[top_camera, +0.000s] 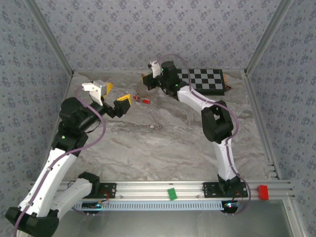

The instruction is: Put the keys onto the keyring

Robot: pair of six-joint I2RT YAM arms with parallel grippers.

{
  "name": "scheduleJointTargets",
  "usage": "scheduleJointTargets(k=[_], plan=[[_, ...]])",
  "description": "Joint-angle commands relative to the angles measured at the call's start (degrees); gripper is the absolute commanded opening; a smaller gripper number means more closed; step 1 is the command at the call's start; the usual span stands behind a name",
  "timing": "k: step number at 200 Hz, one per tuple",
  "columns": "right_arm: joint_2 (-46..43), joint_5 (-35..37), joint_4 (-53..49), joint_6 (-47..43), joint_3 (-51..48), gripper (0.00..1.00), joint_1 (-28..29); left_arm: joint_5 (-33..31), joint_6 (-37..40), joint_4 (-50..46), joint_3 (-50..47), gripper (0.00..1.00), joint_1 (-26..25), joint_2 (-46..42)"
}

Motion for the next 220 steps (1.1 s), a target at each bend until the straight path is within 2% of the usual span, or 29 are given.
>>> scheduleJointTargets(k=[1, 104, 220], plan=[[-4.8, 0.1, 1.9, -1.0, -4.6, 0.00, 0.7, -0.4, -0.8, 0.8, 0.2, 1.00, 0.5, -0.4], [-15.2, 0.7, 1.2, -2.4, -22.0, 0.00, 3.3, 0.0, -1.6, 1.1, -0.6, 1.00, 0.5, -0.8], [-20.3, 1.4, -9.5, -0.6, -32.2, 0.00, 7.5, 1.0, -2.7, 1.5, -1.6, 1.00, 0.5, -0.7]])
